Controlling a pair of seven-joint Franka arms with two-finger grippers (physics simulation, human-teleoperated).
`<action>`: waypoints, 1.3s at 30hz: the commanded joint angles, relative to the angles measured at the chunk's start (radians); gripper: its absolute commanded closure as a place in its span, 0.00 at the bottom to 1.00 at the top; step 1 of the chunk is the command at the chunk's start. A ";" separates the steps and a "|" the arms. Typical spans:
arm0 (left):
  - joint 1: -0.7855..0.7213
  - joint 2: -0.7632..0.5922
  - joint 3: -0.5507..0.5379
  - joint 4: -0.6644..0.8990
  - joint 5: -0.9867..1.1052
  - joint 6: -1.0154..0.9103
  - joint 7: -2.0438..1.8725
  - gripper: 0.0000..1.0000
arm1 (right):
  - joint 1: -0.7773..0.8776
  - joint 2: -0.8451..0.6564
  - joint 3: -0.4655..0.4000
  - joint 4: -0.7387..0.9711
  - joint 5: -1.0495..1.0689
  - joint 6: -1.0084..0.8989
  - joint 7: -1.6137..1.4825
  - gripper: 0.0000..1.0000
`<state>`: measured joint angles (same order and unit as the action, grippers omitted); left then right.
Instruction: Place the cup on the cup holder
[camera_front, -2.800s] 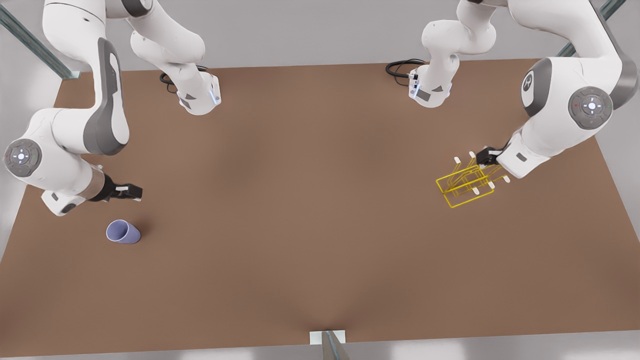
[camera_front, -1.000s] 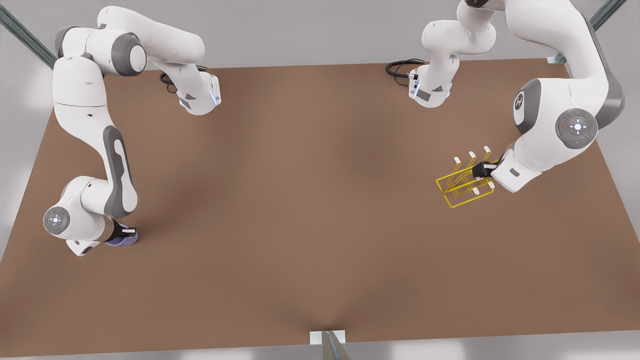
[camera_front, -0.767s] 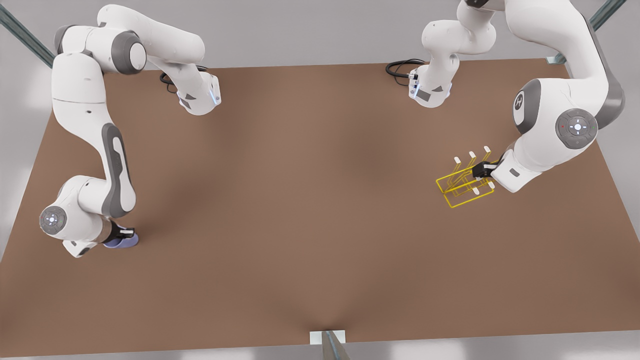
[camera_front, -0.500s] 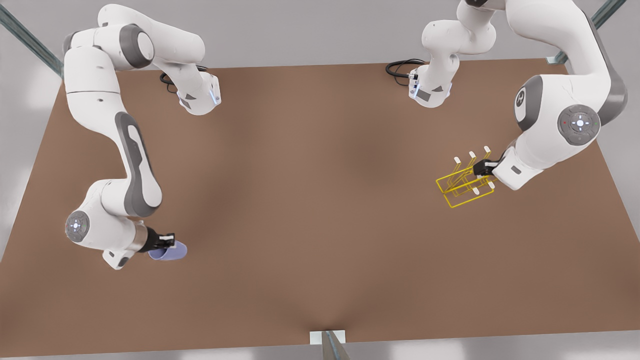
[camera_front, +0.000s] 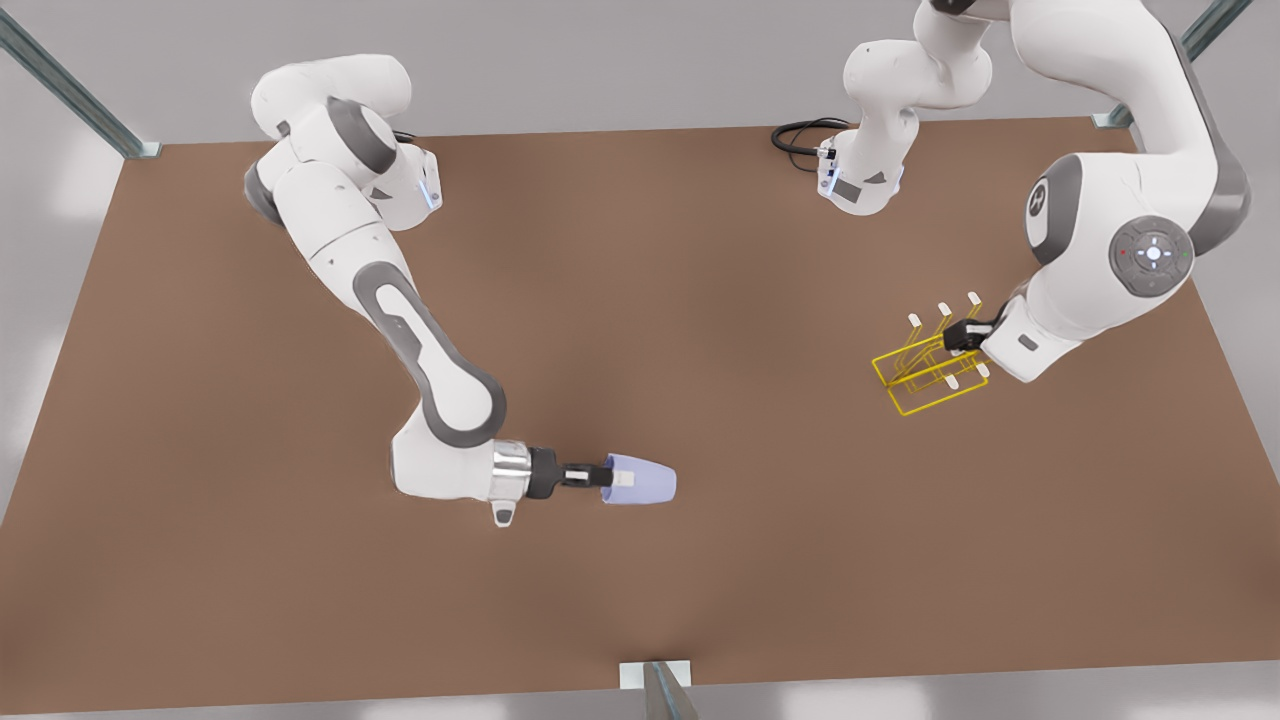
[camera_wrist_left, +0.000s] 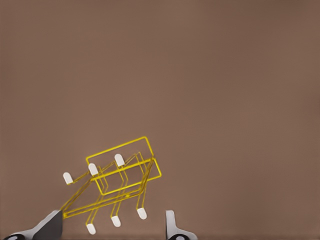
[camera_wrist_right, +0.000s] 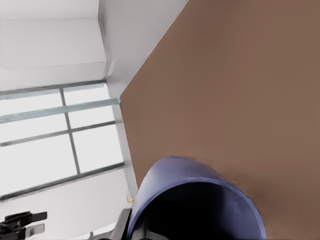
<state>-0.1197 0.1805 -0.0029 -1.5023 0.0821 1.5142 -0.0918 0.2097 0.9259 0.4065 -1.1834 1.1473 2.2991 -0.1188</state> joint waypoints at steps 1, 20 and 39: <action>0.000 -0.001 -0.002 -0.003 -0.001 0.000 -0.117 0.00 | 0.066 0.048 0.002 0.076 0.043 0.109 0.139 0.79; -0.003 0.023 -0.008 -0.019 -0.001 0.011 -0.195 0.00 | 0.131 0.194 0.175 0.022 -0.144 0.237 0.137 0.79; -0.003 0.028 -0.008 -0.016 0.001 0.012 -0.194 0.00 | 0.060 0.151 0.068 -0.055 -0.250 0.083 0.125 0.00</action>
<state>-0.1228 0.2092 -0.0107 -1.5185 0.0820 1.5258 -0.2624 0.2766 1.0862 0.4831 -1.2263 0.9157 2.4747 -0.0065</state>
